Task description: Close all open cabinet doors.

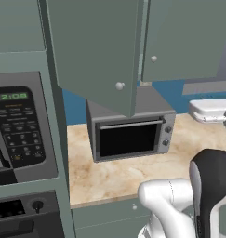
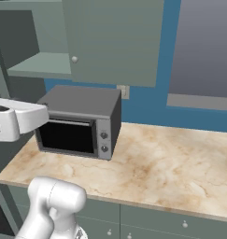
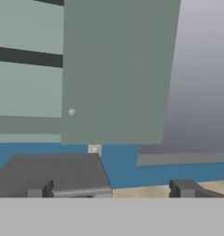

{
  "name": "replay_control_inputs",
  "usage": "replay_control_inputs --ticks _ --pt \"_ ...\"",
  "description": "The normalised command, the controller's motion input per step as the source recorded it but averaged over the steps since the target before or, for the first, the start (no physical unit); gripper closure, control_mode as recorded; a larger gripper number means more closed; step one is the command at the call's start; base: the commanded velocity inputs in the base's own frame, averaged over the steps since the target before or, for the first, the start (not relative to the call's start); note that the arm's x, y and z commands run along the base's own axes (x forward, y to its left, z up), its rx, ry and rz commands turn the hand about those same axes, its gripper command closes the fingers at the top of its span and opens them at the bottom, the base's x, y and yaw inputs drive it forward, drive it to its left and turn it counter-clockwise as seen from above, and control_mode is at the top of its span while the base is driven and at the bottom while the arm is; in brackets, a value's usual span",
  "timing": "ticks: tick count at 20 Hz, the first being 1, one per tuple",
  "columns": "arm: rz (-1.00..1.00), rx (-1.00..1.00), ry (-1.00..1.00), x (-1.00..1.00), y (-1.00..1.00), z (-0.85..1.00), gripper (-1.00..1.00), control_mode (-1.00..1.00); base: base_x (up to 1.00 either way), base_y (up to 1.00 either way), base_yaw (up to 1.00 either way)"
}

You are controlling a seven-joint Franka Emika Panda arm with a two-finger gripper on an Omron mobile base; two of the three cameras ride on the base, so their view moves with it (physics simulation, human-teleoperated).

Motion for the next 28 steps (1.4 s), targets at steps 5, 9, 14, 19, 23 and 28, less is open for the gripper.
replay_control_inputs --ticks 5,9,14,19,23,28 --pt "0.00 0.00 0.00 -0.47 0.21 0.04 -1.00 -1.00 0.00 0.00 0.00" --pt "0.00 0.00 -0.10 -0.29 0.19 0.03 -1.00 -1.00 0.00 0.00 0.00" --pt "0.00 0.00 -0.07 -0.16 0.27 0.00 -1.00 -1.00 0.00 0.00 0.00" --pt "0.00 0.00 -0.03 0.00 0.36 -0.04 -1.00 -1.00 0.00 0.00 0.00" --pt "0.02 0.00 -0.04 0.01 0.50 -0.24 -1.00 -1.00 0.00 0.00 0.00" --pt "0.03 0.00 -0.07 0.01 0.45 -0.22 -1.00 -1.00 0.00 0.00 0.00"
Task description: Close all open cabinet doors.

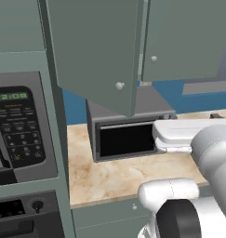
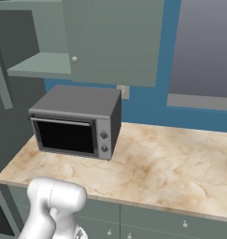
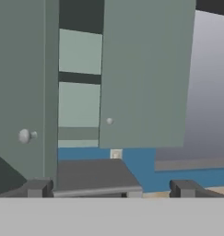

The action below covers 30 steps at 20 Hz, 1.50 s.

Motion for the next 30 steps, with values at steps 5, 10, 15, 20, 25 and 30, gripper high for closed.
replay_control_inputs --ticks 5,10,15,20,25,30 --pt "0.00 0.00 -0.20 0.02 0.22 -0.02 -1.00 -1.00 0.00 0.00 0.00" --pt "0.00 0.00 -0.16 0.18 0.18 -0.05 -1.00 -1.00 0.00 0.00 0.00" --pt "0.00 0.00 -0.05 0.36 0.27 -0.28 -1.00 -1.00 0.00 0.00 0.00" --pt "0.03 0.00 -0.02 0.32 0.25 -0.26 -1.00 -1.00 0.00 0.00 0.00" --pt "0.03 0.00 -0.02 0.33 0.20 -0.15 -1.00 -1.00 0.00 0.00 0.00" --pt "0.03 0.00 -0.03 0.30 0.05 -0.12 -1.00 -1.00 0.00 0.00 0.00"
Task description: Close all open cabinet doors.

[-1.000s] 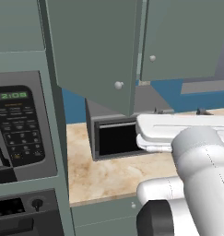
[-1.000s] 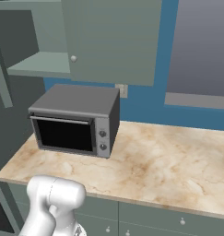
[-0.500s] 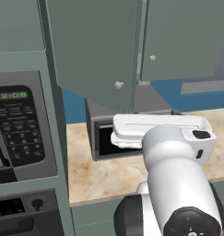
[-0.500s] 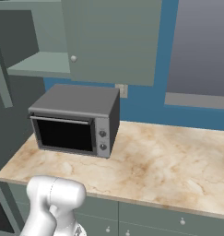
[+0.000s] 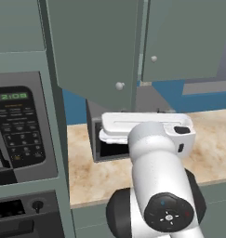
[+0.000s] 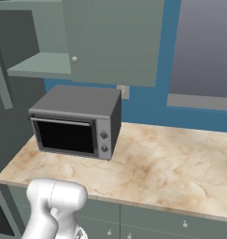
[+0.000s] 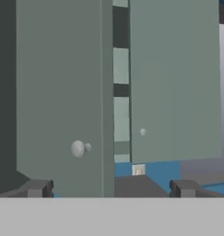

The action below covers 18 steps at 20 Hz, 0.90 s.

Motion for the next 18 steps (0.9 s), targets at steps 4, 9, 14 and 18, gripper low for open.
replay_control_inputs --ticks 4,9,14,18 --pt "0.00 0.00 -0.01 0.32 0.00 -0.11 -1.00 -1.00 0.00 0.00 0.00" --pt "0.00 0.00 0.00 0.32 0.10 -0.15 -1.00 -1.00 0.00 0.00 0.00" --pt "0.00 0.00 0.00 0.07 0.28 -0.11 -1.00 -1.00 0.00 0.00 0.00" --pt "0.00 0.00 0.00 0.13 0.16 0.00 -1.00 -1.00 0.00 0.00 0.00"
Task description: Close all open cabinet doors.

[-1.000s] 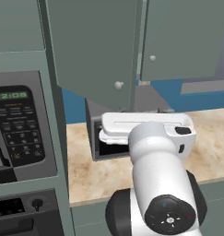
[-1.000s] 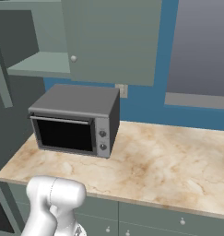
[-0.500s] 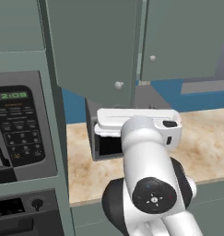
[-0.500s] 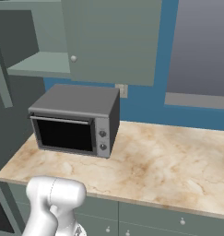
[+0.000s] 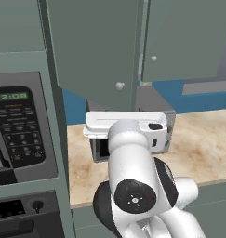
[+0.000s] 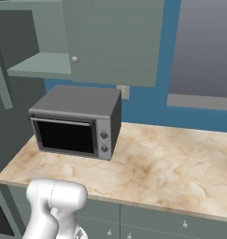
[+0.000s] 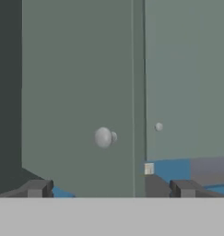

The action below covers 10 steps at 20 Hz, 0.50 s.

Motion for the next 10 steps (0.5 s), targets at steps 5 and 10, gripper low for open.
replay_control_inputs --ticks 5,10 --pt "0.00 0.00 -0.01 0.32 0.00 0.00 -1.00 -1.00 0.00 0.00 0.00" --pt "0.00 0.00 0.00 0.36 0.00 -0.04 -1.00 -1.00 0.00 0.00 0.00"
